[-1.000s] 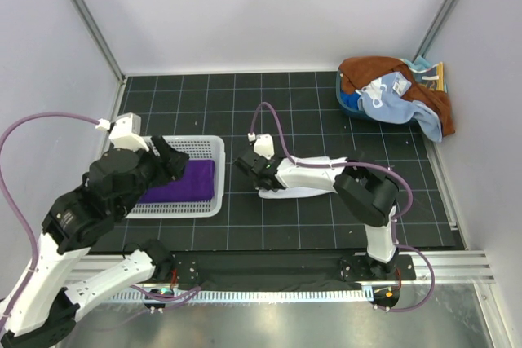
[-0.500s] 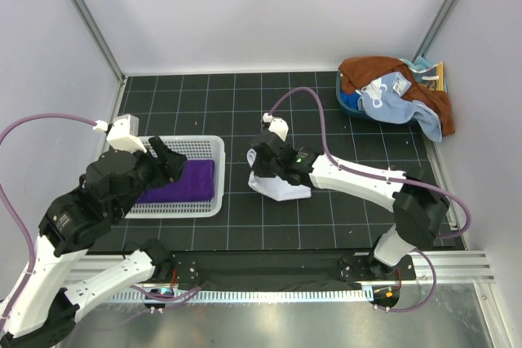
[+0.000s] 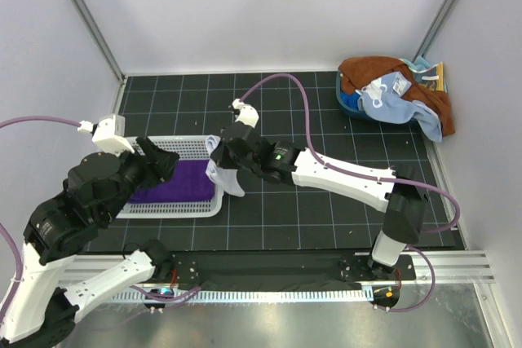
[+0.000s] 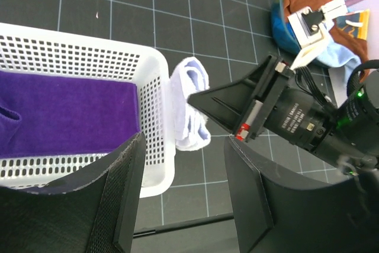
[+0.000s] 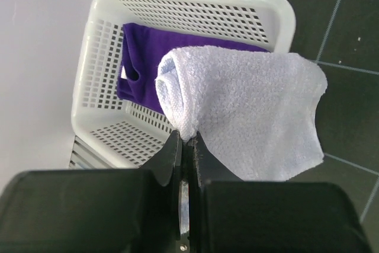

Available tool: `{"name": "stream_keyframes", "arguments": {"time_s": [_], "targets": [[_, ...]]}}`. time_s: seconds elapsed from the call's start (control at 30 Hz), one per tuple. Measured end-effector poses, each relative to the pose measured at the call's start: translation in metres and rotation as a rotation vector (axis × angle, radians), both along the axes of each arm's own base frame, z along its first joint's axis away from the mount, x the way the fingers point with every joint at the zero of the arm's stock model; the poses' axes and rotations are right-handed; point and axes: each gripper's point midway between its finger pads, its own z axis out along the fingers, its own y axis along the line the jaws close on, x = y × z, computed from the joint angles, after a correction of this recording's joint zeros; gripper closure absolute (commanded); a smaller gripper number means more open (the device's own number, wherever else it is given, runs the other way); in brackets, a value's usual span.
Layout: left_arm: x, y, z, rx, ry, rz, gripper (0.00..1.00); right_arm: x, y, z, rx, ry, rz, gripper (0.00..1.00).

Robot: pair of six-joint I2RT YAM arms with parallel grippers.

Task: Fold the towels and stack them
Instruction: Neatly place the folded towel into the bin

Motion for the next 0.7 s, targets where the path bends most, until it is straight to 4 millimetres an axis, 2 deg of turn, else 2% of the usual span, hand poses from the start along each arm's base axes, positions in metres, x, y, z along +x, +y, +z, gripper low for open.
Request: {"name": "stream_keyframes", "arguments": {"time_s": [0.3, 0.5, 0.7], "targets": [[-0.003, 0.007, 0.018, -0.03, -0.035, 0.018, 0.44, -0.011, 0.028, 0.018, 0.05, -0.011, 0.03, 0.99], [-0.009, 0.015, 0.048, -0.085, -0.098, 0.029, 0.45, -0.013, 0.05, 0.039, 0.098, -0.029, 0.049, 0.99], [-0.015, 0.021, 0.07, -0.123, -0.145, 0.031, 0.45, -0.007, 0.079, 0.046, 0.127, -0.039, 0.064, 0.99]]}}
